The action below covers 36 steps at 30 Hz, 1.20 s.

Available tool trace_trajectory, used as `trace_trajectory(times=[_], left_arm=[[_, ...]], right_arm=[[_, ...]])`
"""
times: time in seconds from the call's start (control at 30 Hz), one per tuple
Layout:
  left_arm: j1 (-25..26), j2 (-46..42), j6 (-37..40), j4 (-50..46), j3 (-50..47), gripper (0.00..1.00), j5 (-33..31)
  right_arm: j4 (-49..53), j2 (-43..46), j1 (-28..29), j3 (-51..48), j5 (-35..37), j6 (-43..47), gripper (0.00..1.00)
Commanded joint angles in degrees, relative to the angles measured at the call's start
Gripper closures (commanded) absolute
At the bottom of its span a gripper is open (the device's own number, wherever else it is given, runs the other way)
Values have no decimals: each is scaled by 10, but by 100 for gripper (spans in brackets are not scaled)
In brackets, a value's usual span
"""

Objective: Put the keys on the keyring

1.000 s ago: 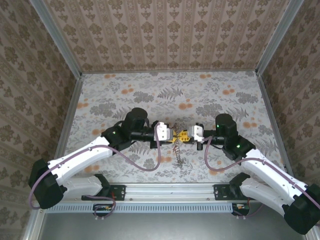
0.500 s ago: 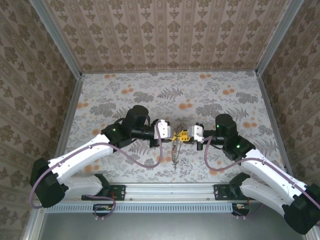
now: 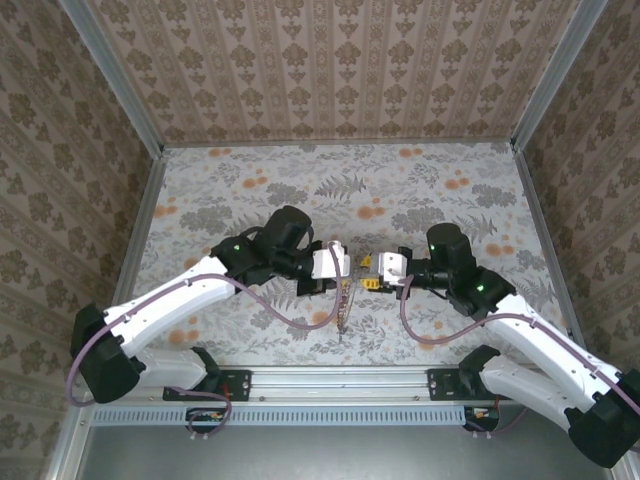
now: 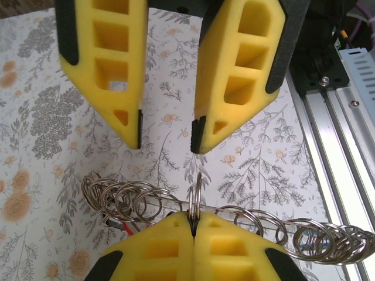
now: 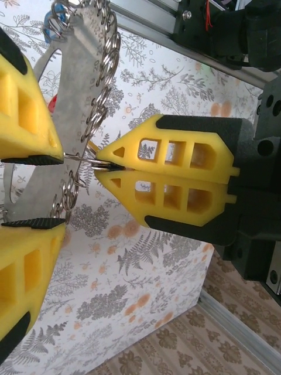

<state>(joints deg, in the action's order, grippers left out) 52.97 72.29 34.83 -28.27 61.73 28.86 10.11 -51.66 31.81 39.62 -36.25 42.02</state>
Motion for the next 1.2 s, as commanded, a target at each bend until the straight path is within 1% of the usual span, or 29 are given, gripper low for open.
trace_trajectory(times=[0.0, 0.1, 0.27, 0.4, 0.57, 0.7, 0.83, 1.03, 1.17], left_arm=[[6, 4, 15, -12, 25, 100, 6], [9, 8, 11, -12, 27, 100, 3], [11, 13, 11, -14, 30, 100, 2], [11, 14, 12, -13, 30, 100, -3], [11, 14, 17, -8, 22, 100, -14], [10, 15, 19, -9, 22, 100, -8], [11, 15, 21, -9, 22, 100, -8], [11, 16, 19, -8, 27, 100, -6], [11, 18, 19, -6, 29, 100, -3]], right_arm=[[7, -19, 12, 17, 4, -21, 68], [-8, -32, 24, 16, -6, -46, 69], [-10, -43, 29, 16, -1, -63, 75], [5, -44, 28, 19, -9, -65, 70], [41, -31, 26, 21, -11, -45, 68], [81, -17, 26, 31, -4, -22, 66], [96, -14, 26, 35, -7, -18, 66], [59, -28, 27, 34, -11, -50, 66], [31, -39, 27, 32, -21, -69, 68]])
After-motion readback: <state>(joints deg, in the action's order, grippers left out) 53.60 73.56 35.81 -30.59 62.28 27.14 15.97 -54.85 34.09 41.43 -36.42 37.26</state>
